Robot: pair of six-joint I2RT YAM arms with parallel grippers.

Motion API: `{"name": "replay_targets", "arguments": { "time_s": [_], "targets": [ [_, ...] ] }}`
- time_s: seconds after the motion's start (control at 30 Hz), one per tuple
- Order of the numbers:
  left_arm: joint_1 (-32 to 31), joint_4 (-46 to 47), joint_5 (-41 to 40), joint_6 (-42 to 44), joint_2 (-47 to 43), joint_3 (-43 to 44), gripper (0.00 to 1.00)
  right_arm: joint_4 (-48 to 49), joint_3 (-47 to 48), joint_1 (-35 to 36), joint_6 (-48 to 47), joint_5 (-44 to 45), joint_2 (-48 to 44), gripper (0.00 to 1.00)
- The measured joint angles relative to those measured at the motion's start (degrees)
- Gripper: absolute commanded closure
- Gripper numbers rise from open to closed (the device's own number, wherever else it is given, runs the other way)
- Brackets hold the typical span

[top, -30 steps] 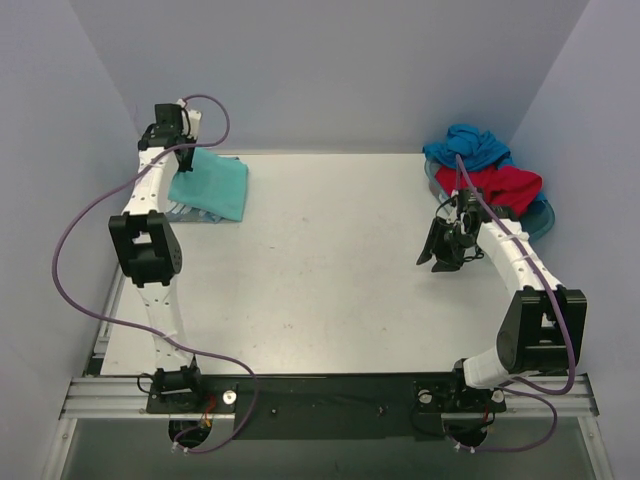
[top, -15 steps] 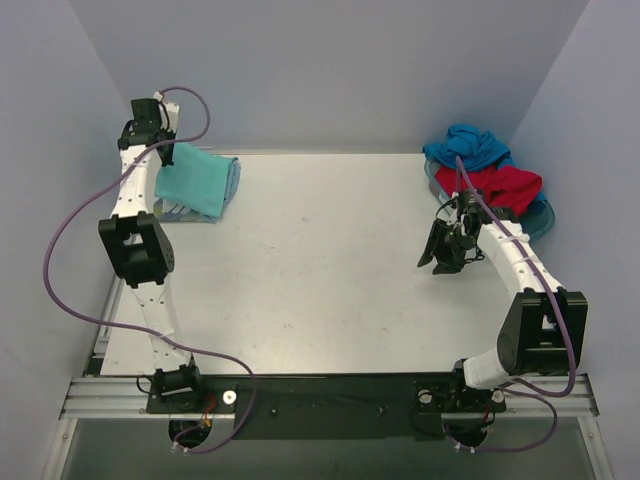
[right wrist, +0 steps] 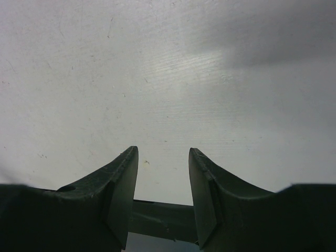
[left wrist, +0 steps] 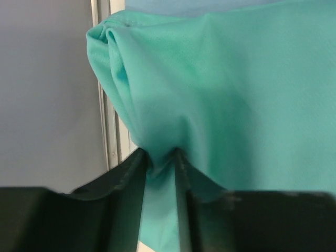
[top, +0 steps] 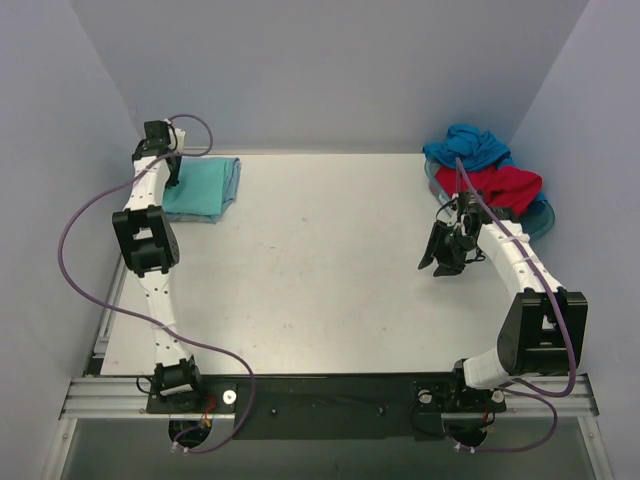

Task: Fold and stack the t-shirts
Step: Put the neatly folded tshirt into the corner of the board with the left arm, then smooth out wrinkles on the folded tshirt

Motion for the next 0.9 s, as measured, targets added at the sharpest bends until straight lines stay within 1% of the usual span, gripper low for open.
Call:
{"name": "replay_targets", "arguments": {
  "time_s": [0.03,0.13,0.2,0.27,0.3,0.33,0.37,0.5,0.57,0.63,0.7,0.8,0.9],
  "targets": [
    [-0.02,0.09,-0.76,0.04,0.74,0.55,0.43,-0.15,0.04,0.0,0.0,0.0,0.0,0.61],
    [-0.02,0.31,-3.43,-0.15,1.29,0.92,0.28,-0.52,0.09,0.0,0.0,0.0,0.02,0.61],
    [-0.11,0.57,-4.72,-0.24,1.16,1.01,0.26,-0.68,0.09,0.0,0.0,0.0,0.02,0.61],
    [-0.24,0.7,-5.73,-0.59,0.72,1.01,0.26,-0.76,0.09,0.0,0.0,-0.02,0.02,0.61],
    [-0.46,0.74,-5.99,-0.7,0.24,0.74,0.27,-0.81,0.09,0.0,0.0,0.0,0.04,0.61],
    [-0.74,0.85,-6.1,-0.81,-0.57,0.11,0.32,-0.81,0.09,0.0,0.0,0.0,0.04,0.61],
    [-1.27,1.4,-5.97,-0.94,-1.88,-1.31,0.35,-0.83,0.09,0.0,-0.02,-0.02,0.04,0.61],
    [-5.11,2.62,-2.47,-0.81,-9.68,-9.66,0.39,-0.98,0.09,0.0,0.0,-0.02,0.04,0.61],
    [-8.26,2.38,-0.76,-0.81,-11.5,-10.43,0.42,-1.01,0.09,0.0,0.0,-0.02,0.04,0.61],
    [-11.54,2.16,0.7,-0.96,-11.47,-9.55,0.45,-1.01,0.09,0.0,0.0,0.0,0.04,0.61],
    [-14.12,0.72,1.81,-1.27,-10.14,-8.09,0.45,-1.03,0.07,0.0,-0.04,0.0,0.04,0.61],
    [-15.43,-1.7,2.56,-2.23,-6.6,-5.33,0.46,-1.01,-0.04,0.0,-0.13,0.0,0.04,0.61],
    [-14.91,-4.13,2.54,-3.23,-3.32,-4.24,0.57,-1.01,-0.48,0.0,-0.2,0.02,0.04,0.61]
  ]
}}
